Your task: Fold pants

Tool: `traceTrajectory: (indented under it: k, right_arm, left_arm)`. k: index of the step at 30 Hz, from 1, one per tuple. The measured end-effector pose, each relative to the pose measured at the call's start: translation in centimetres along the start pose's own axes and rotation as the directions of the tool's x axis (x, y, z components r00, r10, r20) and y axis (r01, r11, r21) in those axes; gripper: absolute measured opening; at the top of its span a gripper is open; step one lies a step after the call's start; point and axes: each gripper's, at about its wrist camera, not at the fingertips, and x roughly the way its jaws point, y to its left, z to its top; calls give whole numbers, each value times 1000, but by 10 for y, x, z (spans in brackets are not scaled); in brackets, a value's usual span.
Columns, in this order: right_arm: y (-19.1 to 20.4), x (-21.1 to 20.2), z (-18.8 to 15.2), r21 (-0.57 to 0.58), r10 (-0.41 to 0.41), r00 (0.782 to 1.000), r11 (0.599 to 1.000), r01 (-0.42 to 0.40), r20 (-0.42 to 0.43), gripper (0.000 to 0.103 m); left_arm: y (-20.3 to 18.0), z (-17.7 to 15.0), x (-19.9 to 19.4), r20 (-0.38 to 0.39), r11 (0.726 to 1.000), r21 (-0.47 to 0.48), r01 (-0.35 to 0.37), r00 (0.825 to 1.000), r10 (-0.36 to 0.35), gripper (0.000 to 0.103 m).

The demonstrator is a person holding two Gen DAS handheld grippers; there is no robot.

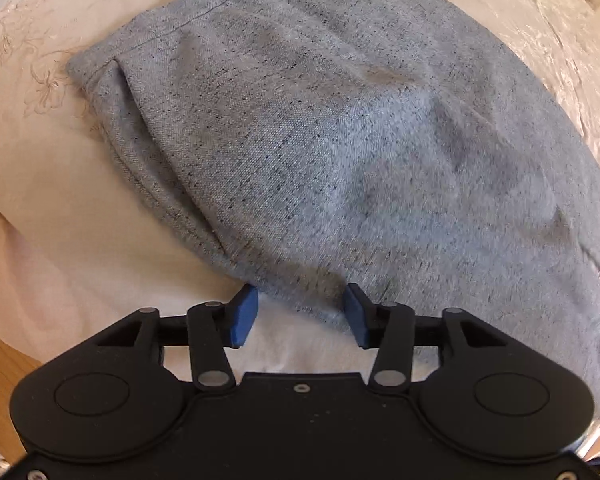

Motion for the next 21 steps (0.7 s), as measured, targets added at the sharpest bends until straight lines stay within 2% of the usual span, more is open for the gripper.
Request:
traceTrajectory:
  k: [4,6,7,9,12,15,17,21]
  right_arm:
    - [1,0,0,-4,-5,1000,1000,5,-2,3]
    - [2,0,1,-11,-6,1000,1000,6,-3,3]
    - [3,1,1,-13,-7,1000,1000,7,-3,3]
    - [3,2,1,-15,-9,1000,1000,9,-3,3]
    - [4,1,1,-24,-10,1000,1000,10,-2,3]
    - [5,-7,-2,-48,-11,1000,999,12,16,3]
    - [3,-13,-7,-57,-14,1000,998,15,19,3]
    - [-14,-12,-23,-18,-32,999,999,32,-21,3]
  left_arm:
    - [4,14,14,-4,991,-123,53,999,-54,64]
    - [6,18,24,-23,981,-184,53,998,-58,66]
    - [5,19,26,-18,979,-202,41,999,-45,62]
    - [0,22,22,0,981,-191,-28,1000,28,21]
    - [-7,22,-2,52,986,-164,-28,998,37,14]
    - [-13,9,-36,115,994,-96,-43,992,54,12]
    - [-9,-1,-45,108,995,-85,-56,992,65,11]
    - [15,-16,-34,32,991,-100,-92,995,95,11]
